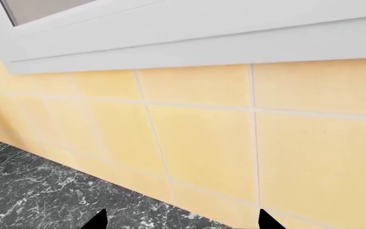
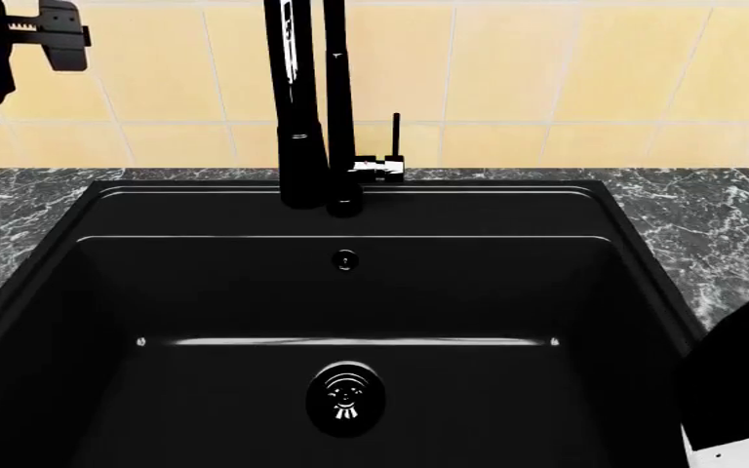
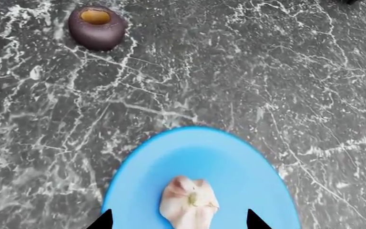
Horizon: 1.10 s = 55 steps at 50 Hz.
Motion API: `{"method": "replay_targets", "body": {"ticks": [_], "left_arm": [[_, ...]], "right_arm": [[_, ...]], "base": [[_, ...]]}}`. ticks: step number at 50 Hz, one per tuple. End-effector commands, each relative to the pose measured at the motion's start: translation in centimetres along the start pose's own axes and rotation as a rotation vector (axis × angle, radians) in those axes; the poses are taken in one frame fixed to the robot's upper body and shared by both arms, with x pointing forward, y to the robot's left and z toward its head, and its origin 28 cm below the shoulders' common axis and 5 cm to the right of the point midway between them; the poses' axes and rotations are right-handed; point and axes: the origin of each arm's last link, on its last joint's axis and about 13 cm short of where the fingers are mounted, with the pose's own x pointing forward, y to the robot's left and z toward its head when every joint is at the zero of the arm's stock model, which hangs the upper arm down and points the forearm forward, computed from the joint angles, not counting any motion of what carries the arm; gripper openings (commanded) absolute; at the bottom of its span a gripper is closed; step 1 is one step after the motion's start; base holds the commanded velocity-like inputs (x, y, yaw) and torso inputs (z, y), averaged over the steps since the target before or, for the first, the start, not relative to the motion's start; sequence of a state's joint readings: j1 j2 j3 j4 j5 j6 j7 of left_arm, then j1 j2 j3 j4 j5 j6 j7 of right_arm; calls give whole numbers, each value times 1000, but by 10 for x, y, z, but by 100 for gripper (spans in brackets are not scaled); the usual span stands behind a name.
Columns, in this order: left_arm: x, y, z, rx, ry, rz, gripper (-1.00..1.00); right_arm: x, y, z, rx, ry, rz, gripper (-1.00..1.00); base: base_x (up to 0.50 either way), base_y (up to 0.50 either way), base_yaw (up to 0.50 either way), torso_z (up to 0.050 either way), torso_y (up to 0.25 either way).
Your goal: Pick the garlic from the counter and place it in the sink. Then turn on the sink faucet.
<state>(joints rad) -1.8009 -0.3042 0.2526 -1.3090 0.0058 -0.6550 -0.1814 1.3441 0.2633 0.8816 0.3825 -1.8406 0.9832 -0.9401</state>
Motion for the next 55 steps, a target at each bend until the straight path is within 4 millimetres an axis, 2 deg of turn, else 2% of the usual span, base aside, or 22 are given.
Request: {"method": "replay_targets", "body": {"ticks": [1, 9, 25, 36, 45, 46, 55], "left_arm": [[0, -6, -2, -32, -11, -46, 100], [1, -6, -3, -32, -8, -45, 100], [2, -5, -4, -32, -5, -41, 100], [2, -5, -6, -29, 1, -39, 100], [2, -6, -8, -28, 3, -41, 100], [3, -6, -8, -28, 3, -41, 100], [2, -5, -5, -30, -1, -41, 100]], "right_arm": [[15, 6, 0, 31, 46, -9, 100], [24, 8, -2, 45, 64, -11, 100], [46, 6, -18, 45, 142, -60, 100], [52, 7, -22, 51, 155, -60, 100], [49, 10, -20, 42, 143, -37, 100], [48, 9, -19, 42, 129, -48, -100], [42, 9, -12, 51, 89, -43, -100]], "base": [[0, 0, 0, 0, 0], [0, 0, 0, 0, 0], [0, 0, 0, 0, 0], [0, 0, 0, 0, 0], [0, 0, 0, 0, 0], [0, 0, 0, 0, 0], [0, 0, 0, 0, 0]]}}
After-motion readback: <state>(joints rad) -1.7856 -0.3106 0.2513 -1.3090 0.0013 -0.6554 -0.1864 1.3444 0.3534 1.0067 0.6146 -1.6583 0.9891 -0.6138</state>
